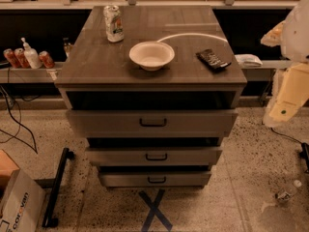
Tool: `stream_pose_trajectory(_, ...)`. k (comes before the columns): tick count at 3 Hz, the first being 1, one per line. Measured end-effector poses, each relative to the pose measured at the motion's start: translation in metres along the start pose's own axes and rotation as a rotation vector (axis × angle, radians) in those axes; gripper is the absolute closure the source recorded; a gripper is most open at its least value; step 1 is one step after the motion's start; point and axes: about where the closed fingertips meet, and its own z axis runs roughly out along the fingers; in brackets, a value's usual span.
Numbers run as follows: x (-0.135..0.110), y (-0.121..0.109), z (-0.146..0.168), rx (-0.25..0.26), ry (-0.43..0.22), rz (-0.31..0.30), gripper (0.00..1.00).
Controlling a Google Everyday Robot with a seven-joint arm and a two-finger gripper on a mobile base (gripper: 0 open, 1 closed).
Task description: Open bottom drawer
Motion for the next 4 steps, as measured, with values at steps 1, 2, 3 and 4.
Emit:
stream_pose_trajectory(1, 0.0, 0.0, 0.0, 0.0, 0.0, 0.0, 0.0)
stream_pose_trajectory(2, 0.002, 0.008, 0.021, 0.0, -0.022, -0.005, 0.0)
stream_pose_trajectory(3, 0.009, 0.023, 0.053, -0.003, -0.077, 0.007, 0.0)
stream_pose_trajectory(4, 0.021, 0.034, 0.094, 0.009, -0.126, 0.045, 0.0)
